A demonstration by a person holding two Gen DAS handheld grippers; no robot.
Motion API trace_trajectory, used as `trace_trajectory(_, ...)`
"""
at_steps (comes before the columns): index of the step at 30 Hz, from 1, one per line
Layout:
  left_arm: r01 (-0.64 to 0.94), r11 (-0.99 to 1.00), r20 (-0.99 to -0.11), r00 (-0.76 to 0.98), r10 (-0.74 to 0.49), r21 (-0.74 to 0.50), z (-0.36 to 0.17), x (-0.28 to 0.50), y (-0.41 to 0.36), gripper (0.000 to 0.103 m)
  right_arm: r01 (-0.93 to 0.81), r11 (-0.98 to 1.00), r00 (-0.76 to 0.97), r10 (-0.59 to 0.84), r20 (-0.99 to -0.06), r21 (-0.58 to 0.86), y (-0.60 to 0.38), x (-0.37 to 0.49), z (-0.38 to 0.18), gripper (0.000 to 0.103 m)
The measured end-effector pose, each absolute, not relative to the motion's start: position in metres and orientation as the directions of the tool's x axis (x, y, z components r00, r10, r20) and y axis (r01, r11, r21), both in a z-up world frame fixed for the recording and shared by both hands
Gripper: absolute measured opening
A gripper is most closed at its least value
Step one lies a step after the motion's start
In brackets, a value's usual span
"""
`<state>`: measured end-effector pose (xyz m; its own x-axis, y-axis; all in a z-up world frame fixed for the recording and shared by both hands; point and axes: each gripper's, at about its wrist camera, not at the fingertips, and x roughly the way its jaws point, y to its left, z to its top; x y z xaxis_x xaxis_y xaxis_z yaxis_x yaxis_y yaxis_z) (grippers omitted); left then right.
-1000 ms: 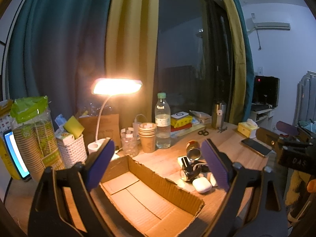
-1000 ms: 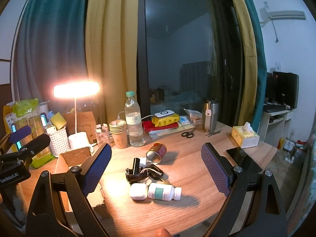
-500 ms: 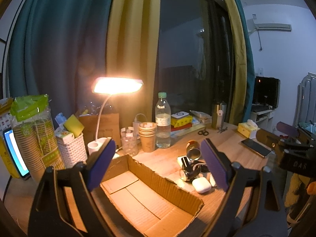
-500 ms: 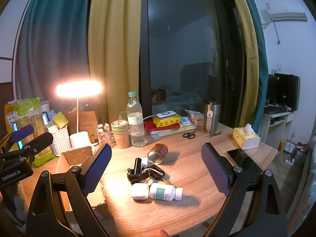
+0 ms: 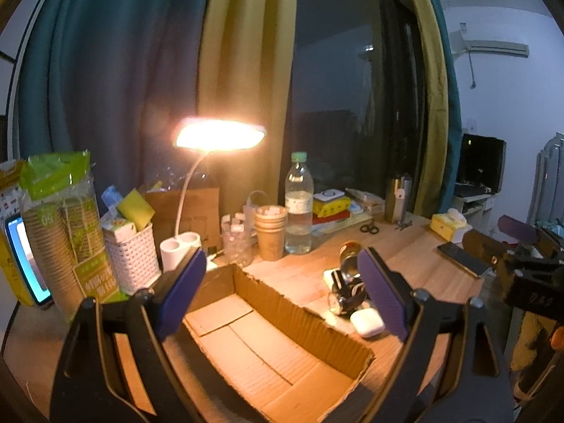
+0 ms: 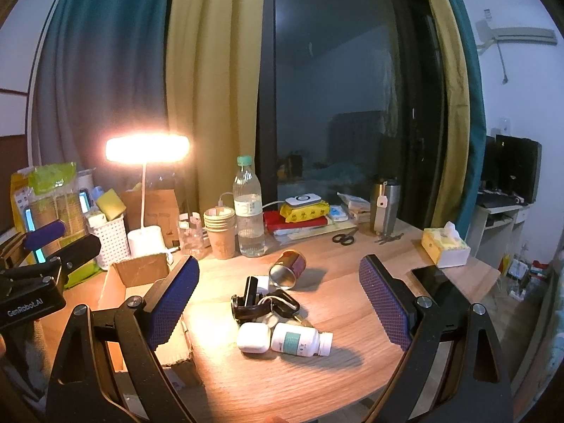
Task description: Organize rigid objects
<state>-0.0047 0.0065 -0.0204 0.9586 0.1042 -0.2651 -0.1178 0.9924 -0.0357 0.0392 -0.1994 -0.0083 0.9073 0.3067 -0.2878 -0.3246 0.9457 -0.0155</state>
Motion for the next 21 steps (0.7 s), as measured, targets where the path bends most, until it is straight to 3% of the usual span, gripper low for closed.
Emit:
trace_trajectory(13, -0.218, 0.975, -0.494, 0.853, 0.169, -0.043, -0.082, 0.029, 0.040, 0.089, -0.333, 0.943, 0.857, 0.292, -0.424, -0.025, -0.184, 0.078, -0.060, 0.094)
trace_trajectory(21, -0.250, 0.966, -0.651, 0.743, 0.151, -0.061, -0.124, 0.047, 0.056, 0.089, -0.325, 0.946, 0.843, 0.282, -0.459, -0.014, -0.185, 0.089, -0.072, 0.094)
